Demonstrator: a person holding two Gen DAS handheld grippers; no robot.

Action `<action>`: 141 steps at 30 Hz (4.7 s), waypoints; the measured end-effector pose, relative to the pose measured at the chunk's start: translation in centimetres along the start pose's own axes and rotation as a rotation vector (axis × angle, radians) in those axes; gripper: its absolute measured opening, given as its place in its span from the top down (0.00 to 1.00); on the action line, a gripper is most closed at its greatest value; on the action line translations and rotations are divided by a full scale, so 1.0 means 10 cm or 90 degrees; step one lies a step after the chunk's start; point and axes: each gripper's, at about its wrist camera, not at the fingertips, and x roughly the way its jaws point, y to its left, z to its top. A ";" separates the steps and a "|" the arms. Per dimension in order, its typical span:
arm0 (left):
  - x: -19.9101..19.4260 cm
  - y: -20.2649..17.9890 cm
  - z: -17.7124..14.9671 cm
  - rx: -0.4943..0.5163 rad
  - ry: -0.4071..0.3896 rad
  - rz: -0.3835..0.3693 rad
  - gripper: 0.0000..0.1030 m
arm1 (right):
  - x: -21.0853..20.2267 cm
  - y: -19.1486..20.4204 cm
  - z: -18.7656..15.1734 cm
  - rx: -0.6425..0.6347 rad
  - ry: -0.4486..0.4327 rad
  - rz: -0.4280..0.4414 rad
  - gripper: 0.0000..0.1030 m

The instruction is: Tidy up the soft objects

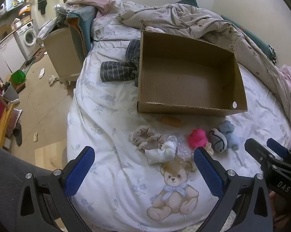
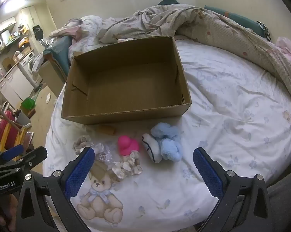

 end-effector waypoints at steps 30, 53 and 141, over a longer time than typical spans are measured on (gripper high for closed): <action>0.00 0.01 0.00 -0.002 0.000 -0.003 0.01 | 0.01 -0.03 0.00 0.002 0.001 -0.013 0.00; -0.01 -0.02 0.00 -0.001 -0.001 -0.001 0.01 | 0.01 -0.02 0.01 0.004 0.003 -0.012 0.00; 0.64 0.38 -0.01 -0.056 0.160 0.065 0.01 | 1.07 -0.32 0.45 0.034 0.245 0.088 0.58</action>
